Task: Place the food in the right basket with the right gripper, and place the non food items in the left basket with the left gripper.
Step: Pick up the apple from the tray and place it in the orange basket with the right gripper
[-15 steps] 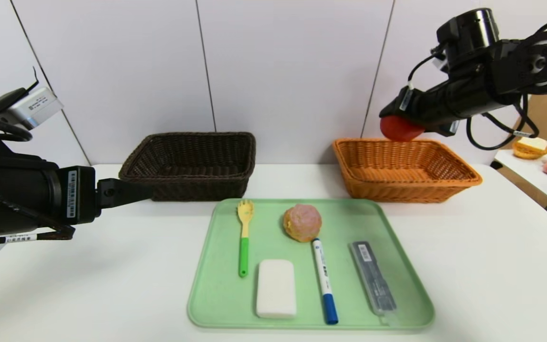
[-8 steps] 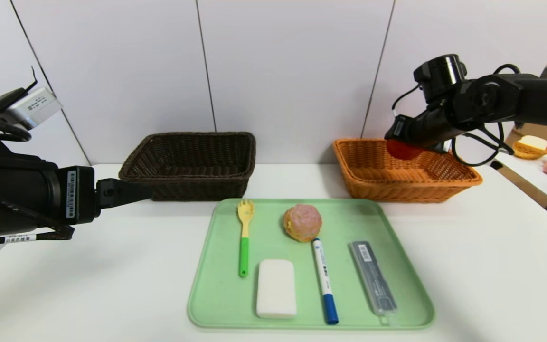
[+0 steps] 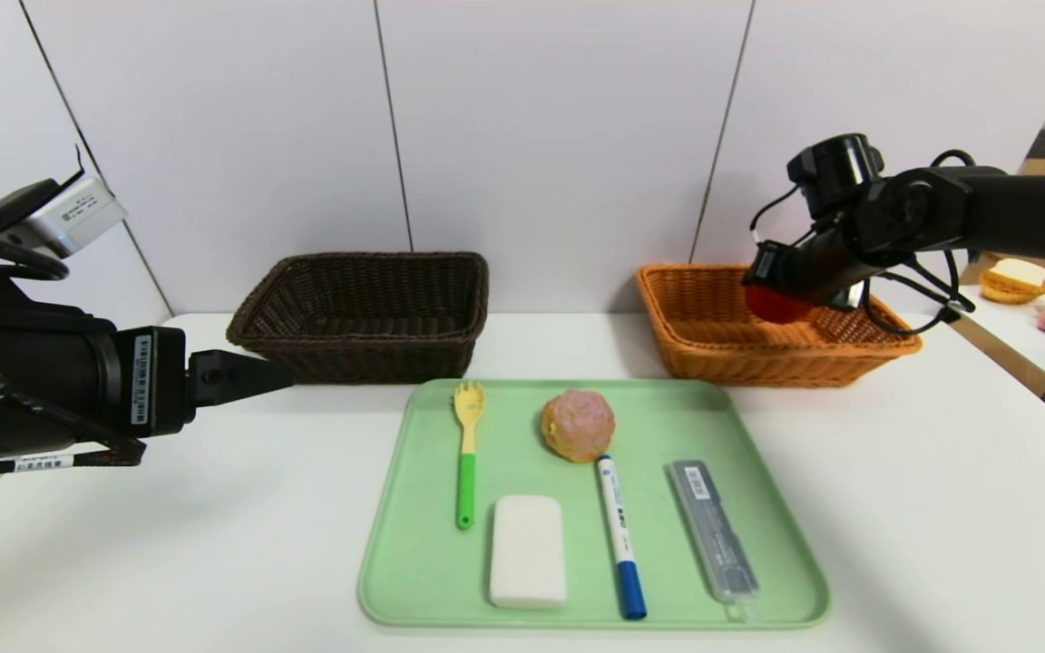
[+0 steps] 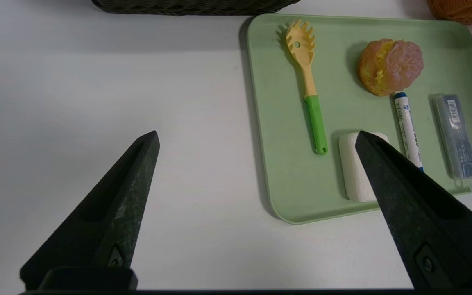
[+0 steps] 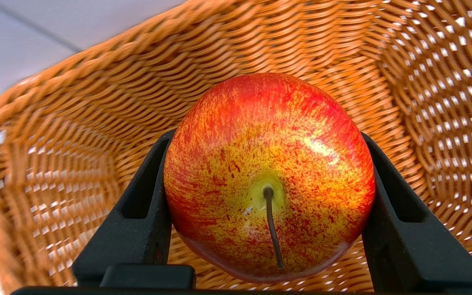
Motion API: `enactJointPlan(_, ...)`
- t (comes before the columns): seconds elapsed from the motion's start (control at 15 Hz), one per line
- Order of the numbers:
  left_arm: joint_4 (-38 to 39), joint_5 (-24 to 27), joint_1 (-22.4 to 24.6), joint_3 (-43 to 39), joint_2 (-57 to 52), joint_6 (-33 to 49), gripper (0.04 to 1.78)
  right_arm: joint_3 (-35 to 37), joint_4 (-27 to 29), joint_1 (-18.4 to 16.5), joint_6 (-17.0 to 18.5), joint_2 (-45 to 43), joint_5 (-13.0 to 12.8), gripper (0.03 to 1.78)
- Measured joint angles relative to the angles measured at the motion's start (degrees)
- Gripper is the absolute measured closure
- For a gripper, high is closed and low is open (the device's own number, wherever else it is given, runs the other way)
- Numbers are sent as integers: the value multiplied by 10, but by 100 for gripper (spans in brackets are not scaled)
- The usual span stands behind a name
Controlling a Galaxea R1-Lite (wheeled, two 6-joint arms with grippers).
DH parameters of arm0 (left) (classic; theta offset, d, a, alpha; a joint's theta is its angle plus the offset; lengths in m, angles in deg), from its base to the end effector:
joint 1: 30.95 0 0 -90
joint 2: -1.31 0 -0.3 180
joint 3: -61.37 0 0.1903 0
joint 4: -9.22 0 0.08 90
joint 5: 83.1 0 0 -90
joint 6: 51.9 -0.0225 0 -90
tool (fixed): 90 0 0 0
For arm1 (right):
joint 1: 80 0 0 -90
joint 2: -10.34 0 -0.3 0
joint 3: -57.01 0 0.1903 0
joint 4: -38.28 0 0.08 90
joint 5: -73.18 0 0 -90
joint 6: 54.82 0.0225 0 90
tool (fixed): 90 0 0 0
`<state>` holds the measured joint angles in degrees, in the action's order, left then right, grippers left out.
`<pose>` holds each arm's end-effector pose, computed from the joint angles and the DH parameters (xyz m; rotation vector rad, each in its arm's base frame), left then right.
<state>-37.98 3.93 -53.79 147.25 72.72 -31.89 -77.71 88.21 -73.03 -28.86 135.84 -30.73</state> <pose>0.1616 -0.0668 0.2765 -0.2085 0.6104 -0.2352 0.4367 0.0479 0.2083 0.3051 0.6575 -0.2710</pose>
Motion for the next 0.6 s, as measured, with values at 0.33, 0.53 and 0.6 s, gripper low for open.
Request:
enactJointPlan(0.33,0,0,0,-10,0,0,13,0,0,-8,-3,14,-8,49)
enactJointPlan(0.53,0,0,0,-13,-2,0,13,0,-2,-8,-5,17,-10,37)
enactJointPlan(0.6,0,0,0,-14,-2,0,13,0,-2,-8,-5,16,-10,34)
